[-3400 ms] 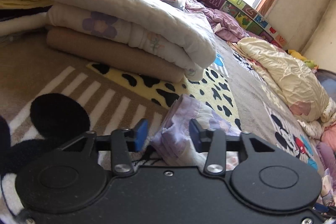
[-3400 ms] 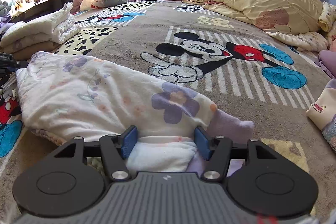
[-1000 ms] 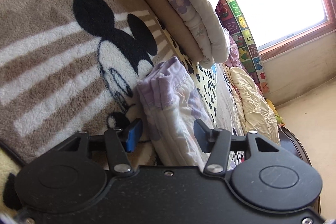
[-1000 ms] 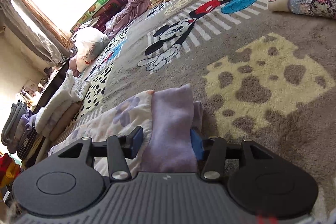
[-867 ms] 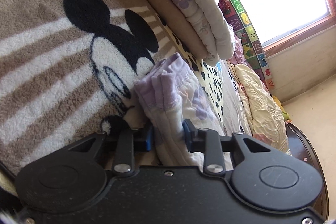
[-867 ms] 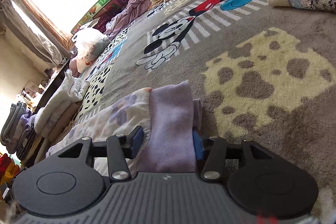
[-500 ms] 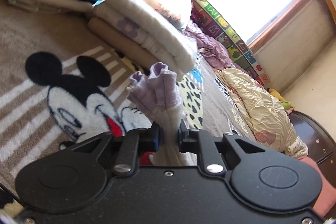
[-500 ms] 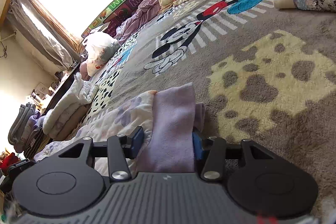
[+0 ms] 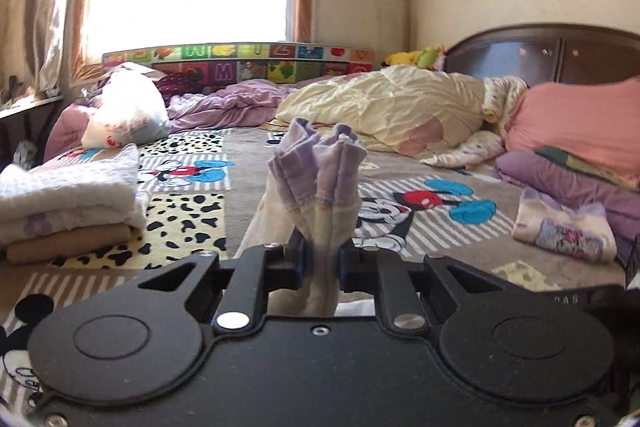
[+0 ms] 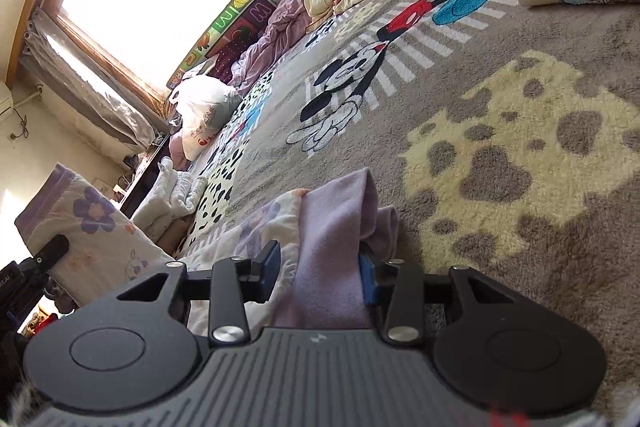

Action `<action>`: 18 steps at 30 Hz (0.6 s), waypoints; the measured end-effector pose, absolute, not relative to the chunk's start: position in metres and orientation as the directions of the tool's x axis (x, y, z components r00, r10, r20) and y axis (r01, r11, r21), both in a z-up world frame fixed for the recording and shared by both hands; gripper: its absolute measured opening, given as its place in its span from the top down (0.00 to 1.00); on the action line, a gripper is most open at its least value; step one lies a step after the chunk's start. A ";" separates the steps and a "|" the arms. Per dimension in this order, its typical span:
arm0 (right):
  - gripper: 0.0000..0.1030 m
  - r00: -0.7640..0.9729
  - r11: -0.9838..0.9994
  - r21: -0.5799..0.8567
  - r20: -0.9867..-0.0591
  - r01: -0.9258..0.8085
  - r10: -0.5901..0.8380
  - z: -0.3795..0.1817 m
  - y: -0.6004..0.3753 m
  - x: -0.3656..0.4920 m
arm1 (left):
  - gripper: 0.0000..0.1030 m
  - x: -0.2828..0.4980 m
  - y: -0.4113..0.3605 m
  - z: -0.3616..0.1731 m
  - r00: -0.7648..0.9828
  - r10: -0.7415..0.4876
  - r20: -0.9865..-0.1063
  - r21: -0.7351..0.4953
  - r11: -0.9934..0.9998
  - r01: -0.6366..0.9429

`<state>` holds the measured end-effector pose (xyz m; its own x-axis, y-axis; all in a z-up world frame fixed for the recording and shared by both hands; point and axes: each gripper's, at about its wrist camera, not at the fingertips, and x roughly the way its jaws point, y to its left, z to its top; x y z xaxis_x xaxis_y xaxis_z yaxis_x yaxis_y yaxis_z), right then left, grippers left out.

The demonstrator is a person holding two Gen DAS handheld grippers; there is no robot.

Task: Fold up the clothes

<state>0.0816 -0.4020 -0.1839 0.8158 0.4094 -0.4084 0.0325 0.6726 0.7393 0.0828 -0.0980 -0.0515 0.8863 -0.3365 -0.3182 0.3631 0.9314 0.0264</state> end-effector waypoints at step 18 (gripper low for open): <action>0.59 0.856 0.582 0.803 -0.383 0.124 0.346 -0.187 -0.440 0.068 | 0.83 0.054 -0.214 -0.150 0.815 -0.380 -0.437 0.425 0.712 0.559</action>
